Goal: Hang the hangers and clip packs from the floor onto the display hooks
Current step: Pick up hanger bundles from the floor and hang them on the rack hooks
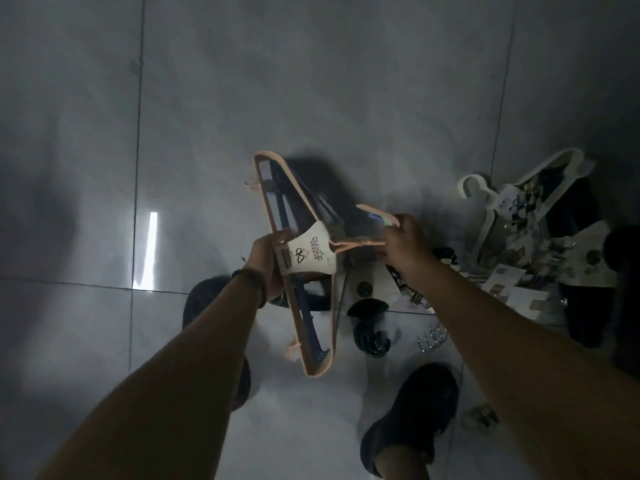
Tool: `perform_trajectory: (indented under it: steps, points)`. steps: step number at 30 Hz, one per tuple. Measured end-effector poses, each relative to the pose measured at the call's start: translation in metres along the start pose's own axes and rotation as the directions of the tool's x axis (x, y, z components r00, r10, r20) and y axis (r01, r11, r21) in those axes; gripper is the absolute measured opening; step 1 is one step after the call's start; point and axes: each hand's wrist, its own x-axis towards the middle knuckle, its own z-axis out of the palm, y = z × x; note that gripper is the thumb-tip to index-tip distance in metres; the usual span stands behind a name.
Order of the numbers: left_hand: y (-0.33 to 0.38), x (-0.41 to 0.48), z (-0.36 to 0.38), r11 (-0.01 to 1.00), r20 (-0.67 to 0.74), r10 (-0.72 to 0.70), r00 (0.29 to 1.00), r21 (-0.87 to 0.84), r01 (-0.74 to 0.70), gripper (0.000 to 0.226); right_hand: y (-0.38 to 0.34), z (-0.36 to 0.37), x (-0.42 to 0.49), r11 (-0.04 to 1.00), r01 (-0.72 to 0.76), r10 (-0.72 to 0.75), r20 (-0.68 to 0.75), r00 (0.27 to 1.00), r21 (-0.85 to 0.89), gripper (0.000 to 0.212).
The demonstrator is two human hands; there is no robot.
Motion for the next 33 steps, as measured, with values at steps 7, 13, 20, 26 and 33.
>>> perform_trajectory:
  steps: [7, 13, 20, 26, 33]
  points:
    - [0.010, -0.038, 0.016, 0.992, 0.015, 0.038, 0.999, 0.121, -0.039, 0.028, -0.002, -0.017, -0.037, 0.966, -0.083, 0.073, 0.050, 0.996, 0.245, 0.044]
    - [0.025, -0.147, 0.059, 0.973, 0.112, 0.121, 0.986, 0.182, -0.140, 0.005, -0.043, -0.092, -0.131, 0.961, -0.046, 0.026, 0.076, 0.997, 0.273, 0.034]
    - [0.061, -0.362, 0.184, 0.932, 0.188, 0.292, 0.938, 0.164, -0.323, 0.051, -0.182, -0.249, -0.350, 0.676, 0.570, -0.721, -0.261, 0.642, -0.468, 0.054]
    - [0.074, -0.592, 0.323, 0.744, 0.293, 0.484, 0.824, 0.358, -0.564, 0.071, -0.297, -0.386, -0.534, 0.731, 0.490, -0.626, -0.181, 0.759, -0.475, 0.029]
    - [0.048, -0.818, 0.451, 0.610, 0.622, 0.472, 0.624, 0.281, -0.741, 0.056, -0.320, -0.550, -0.708, 0.795, 0.371, -0.597, -0.511, 0.619, -0.480, 0.024]
